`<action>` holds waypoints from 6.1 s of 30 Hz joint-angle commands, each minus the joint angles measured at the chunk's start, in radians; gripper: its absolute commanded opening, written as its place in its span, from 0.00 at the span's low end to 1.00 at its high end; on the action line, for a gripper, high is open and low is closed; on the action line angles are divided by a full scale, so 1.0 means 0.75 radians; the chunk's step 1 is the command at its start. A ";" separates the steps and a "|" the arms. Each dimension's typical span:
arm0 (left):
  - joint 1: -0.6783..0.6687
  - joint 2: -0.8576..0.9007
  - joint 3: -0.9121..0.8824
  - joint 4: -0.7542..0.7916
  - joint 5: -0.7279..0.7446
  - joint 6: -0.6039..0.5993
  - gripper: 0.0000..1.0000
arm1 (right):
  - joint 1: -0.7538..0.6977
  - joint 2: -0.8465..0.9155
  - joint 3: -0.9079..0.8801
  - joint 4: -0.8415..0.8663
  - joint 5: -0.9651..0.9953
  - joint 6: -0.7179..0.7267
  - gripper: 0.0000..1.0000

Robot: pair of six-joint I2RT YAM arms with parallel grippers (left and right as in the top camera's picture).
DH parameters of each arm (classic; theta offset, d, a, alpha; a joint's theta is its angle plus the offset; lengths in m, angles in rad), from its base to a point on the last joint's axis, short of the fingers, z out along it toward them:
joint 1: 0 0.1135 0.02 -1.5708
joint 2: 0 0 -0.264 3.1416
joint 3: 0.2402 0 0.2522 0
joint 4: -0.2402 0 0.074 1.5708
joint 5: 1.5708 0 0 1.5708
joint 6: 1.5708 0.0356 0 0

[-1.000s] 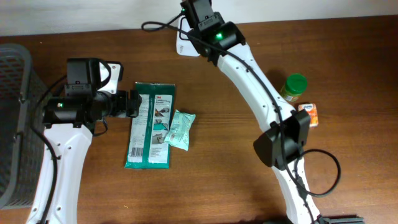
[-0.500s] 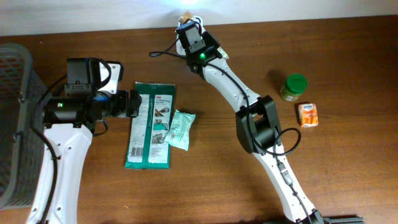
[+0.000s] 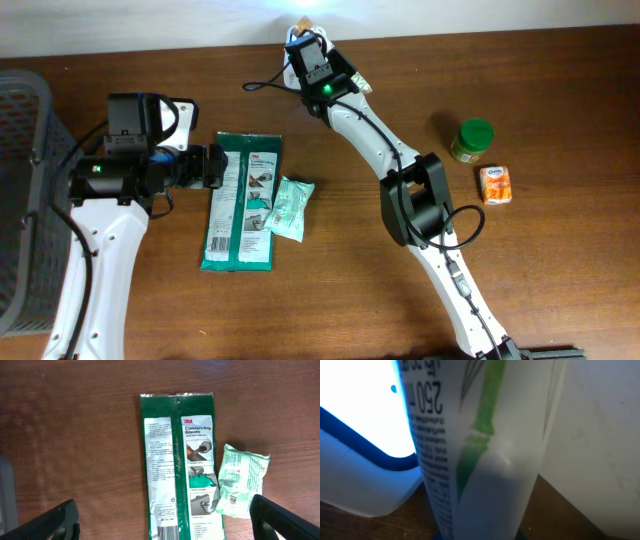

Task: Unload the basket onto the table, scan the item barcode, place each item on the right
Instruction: 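Lift the white tube and hold it up to the scanner, then lower the white tube onto the table's right side and release, then reach the right gripper to the light-green wipes pouch and grasp it, then lift the wipes pouch with the right gripper toward the scanner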

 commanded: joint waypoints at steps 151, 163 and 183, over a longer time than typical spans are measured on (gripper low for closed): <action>0.005 -0.001 0.005 0.002 0.001 0.026 0.99 | -0.282 -0.949 -1.249 -0.469 -1.409 1.093 0.57; 0.005 -0.001 0.005 0.002 0.001 0.026 0.99 | -0.262 -0.942 -1.512 -0.287 -1.605 1.052 0.61; 0.005 -0.001 0.005 0.002 0.001 0.026 0.99 | -0.247 -1.416 -0.905 -0.770 -1.608 1.299 0.04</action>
